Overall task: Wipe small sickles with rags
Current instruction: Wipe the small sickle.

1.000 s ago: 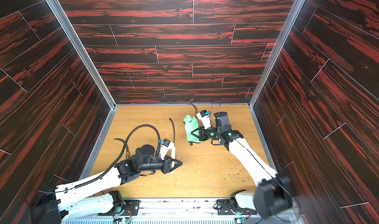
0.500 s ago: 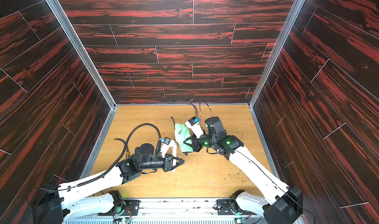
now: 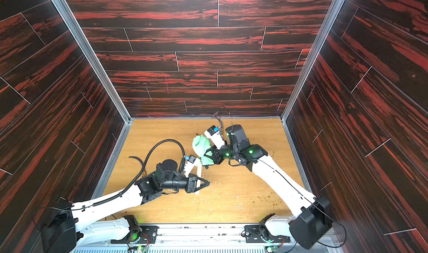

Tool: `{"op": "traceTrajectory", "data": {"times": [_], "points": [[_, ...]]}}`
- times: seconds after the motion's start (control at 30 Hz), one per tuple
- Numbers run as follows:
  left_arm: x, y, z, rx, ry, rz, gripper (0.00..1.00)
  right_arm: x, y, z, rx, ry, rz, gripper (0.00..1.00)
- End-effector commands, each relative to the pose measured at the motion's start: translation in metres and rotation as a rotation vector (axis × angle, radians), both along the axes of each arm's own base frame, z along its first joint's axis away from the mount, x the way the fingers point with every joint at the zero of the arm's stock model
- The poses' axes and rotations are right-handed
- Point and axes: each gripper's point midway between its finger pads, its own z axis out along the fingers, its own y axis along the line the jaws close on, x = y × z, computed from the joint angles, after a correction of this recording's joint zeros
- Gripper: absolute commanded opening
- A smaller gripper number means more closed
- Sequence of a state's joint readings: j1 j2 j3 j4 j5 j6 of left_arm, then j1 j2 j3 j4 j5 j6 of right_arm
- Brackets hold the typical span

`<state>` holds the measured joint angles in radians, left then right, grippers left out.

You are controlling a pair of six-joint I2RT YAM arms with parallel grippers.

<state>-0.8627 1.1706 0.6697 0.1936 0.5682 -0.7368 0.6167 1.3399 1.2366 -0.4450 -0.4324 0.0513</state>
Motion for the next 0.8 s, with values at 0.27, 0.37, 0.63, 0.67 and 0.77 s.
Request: {"op": "traceTrajectory", "data": {"times": [0.27,0.37,0.63,0.67,0.77], "points": [[-0.028,-0.011,0.025,-0.045,-0.071,-0.166,0.0,0.034,0.015,0.02,0.011,-0.072,0.004,0.0],[-0.03,-0.011,0.026,-0.044,-0.075,-0.175,0.0,0.048,0.013,0.017,0.003,-0.07,-0.013,0.0],[-0.034,-0.01,0.031,-0.051,-0.082,-0.186,0.0,0.08,0.01,0.003,-0.007,-0.043,-0.043,0.0],[-0.035,-0.01,0.032,-0.054,-0.086,-0.188,0.0,0.083,0.009,0.002,-0.008,-0.041,-0.048,0.0],[-0.037,-0.009,0.036,-0.06,-0.092,-0.2,0.0,0.096,0.005,-0.007,-0.016,-0.026,-0.074,0.0]]}}
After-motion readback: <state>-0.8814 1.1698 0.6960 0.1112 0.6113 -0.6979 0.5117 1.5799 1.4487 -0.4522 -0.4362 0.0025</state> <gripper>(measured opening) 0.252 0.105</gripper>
